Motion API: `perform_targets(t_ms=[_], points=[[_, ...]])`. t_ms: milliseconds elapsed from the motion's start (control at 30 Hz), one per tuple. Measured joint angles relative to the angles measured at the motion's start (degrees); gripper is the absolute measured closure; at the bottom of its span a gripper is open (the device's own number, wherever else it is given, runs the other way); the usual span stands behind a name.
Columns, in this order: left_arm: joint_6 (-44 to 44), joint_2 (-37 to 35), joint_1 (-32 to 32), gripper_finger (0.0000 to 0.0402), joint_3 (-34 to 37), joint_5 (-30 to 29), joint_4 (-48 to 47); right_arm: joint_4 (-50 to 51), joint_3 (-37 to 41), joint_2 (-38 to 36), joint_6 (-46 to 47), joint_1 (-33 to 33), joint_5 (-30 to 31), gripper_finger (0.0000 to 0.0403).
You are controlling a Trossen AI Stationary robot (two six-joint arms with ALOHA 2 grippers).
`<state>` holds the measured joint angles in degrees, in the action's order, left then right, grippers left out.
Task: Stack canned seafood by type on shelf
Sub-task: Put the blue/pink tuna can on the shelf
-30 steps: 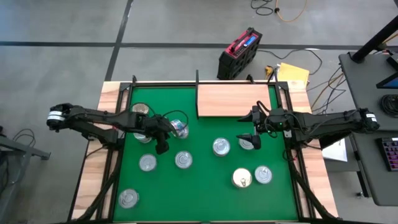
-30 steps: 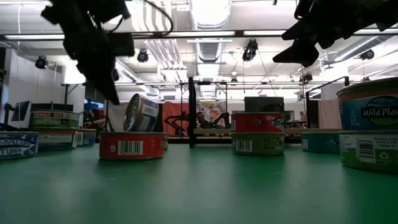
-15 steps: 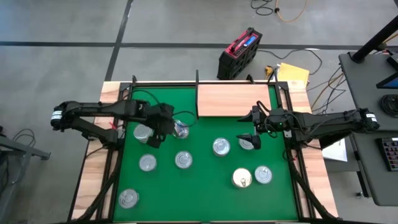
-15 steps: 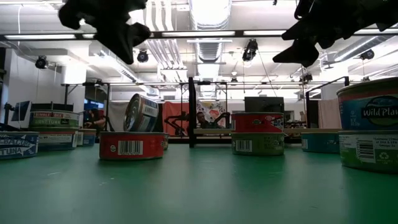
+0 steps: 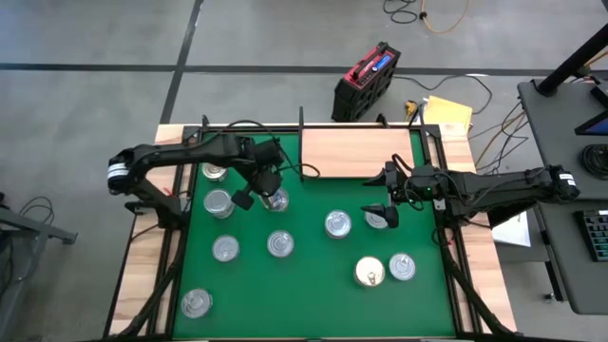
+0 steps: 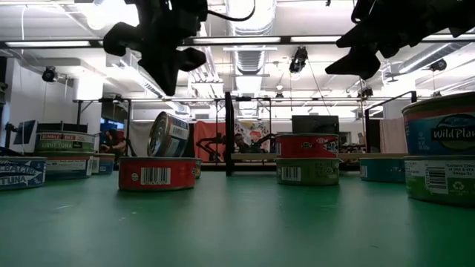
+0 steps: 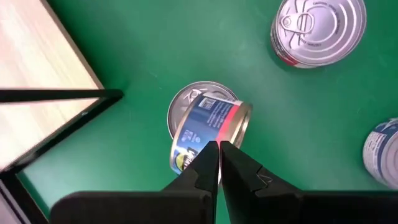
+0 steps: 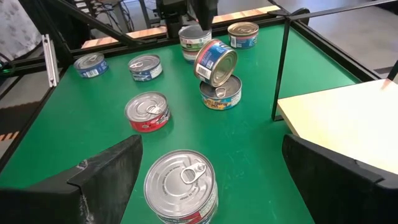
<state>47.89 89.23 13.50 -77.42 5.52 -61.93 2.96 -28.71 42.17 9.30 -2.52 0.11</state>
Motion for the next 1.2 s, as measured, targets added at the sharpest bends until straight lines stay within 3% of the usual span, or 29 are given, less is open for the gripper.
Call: perform_targets(t_ms=[367,533,700,1033,1200], points=[[0.17,3.70,1.61,0.0401,-4.09,-0.06,-1.57,0.00,0.00,0.00,-0.07,0.00,0.01,0.0026],[1.89,3.72,1.61,0.0382,-4.20,-0.51,-1.69,-0.08,0.00,0.00,-0.11,0.00,0.01,0.0026],[1.20,3.72,1.61,0.0332,-4.20,-0.52,-2.23,-0.16,0.00,0.00,-0.40,0.00,-0.01,0.0026],[2.23,3.70,1.61,0.0168,-3.80,-0.50,-1.87,-0.17,0.00,0.00,-1.26,0.00,-0.01,0.0026],[3.87,3.67,1.55,0.0145,-3.19,-0.14,-0.87,-0.17,0.00,0.00,-2.00,0.00,-0.04,0.0026]])
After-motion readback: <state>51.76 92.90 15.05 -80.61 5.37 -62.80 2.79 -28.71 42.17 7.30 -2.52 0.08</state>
